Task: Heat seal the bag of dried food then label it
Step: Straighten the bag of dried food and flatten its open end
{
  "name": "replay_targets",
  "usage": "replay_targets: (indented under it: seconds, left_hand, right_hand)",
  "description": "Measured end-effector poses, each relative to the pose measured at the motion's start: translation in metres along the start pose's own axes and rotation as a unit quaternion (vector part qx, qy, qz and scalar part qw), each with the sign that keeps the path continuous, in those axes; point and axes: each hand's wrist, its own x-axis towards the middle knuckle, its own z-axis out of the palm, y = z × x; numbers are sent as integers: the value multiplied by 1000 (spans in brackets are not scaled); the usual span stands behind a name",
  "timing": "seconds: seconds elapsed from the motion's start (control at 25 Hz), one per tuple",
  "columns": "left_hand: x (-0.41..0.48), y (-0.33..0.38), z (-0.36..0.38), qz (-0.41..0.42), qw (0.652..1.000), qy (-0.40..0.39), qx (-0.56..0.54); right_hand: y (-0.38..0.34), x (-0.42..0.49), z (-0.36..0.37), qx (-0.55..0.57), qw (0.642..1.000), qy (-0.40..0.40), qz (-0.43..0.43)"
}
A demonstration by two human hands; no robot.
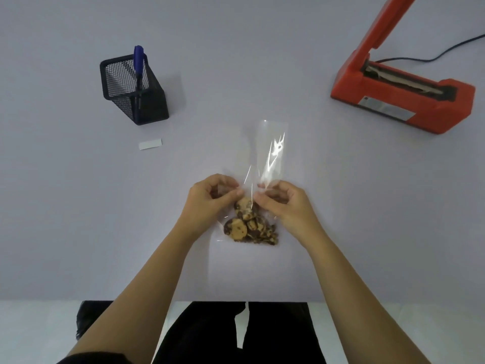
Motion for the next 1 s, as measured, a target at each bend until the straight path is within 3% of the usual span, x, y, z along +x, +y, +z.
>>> replay_targets:
  seconds: [0.28, 0.64, 1.0]
  left_hand:
    - [5, 3, -10, -14, 999, -35, -7]
    - [4, 15, -9, -3, 998, -62, -31]
    - [3, 9, -23, -30, 994, -102, -26]
  right_hand:
    - [1, 6, -1, -4, 999, 9, 48]
    - [-8, 3, 4, 3, 1000, -21, 21]
    - [-14, 2, -1, 67, 988, -49, 127]
